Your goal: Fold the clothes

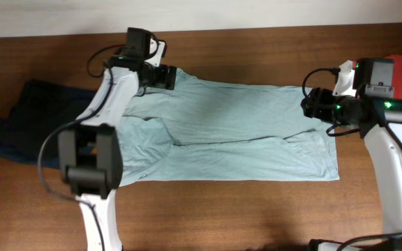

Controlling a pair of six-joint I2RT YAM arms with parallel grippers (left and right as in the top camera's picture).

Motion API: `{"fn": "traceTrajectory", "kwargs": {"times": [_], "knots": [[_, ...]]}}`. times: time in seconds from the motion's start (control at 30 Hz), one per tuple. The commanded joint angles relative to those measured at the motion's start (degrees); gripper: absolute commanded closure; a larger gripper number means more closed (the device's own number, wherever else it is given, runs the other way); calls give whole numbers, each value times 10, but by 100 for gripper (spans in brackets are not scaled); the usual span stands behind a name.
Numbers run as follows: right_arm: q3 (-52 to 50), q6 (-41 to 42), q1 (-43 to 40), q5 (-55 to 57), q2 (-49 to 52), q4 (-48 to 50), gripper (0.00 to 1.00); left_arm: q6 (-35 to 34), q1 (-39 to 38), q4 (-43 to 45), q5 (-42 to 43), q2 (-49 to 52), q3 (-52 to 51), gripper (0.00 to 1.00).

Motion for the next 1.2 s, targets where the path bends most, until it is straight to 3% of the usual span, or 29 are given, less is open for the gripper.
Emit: {"fn": "traceTrajectory", "kwargs": {"times": [0.0,0.3,0.57,0.93,1.17], "knots": [[9,-6,-2,-7,16,-6,34,24,-17,31,19,49,25,19],[9,-6,-2,-7,47,-19,34,25,-48,57,-69,62,25,36],[9,-6,-2,-7,57,-23,34,25,-46,61,-144,65,25,44],[9,-6,-2,-7,57,-23,34,25,-44,62,-144,90,25,45],[9,-6,-2,-7,57,-23,34,25,-44,70,-144,96,26,56]]}}
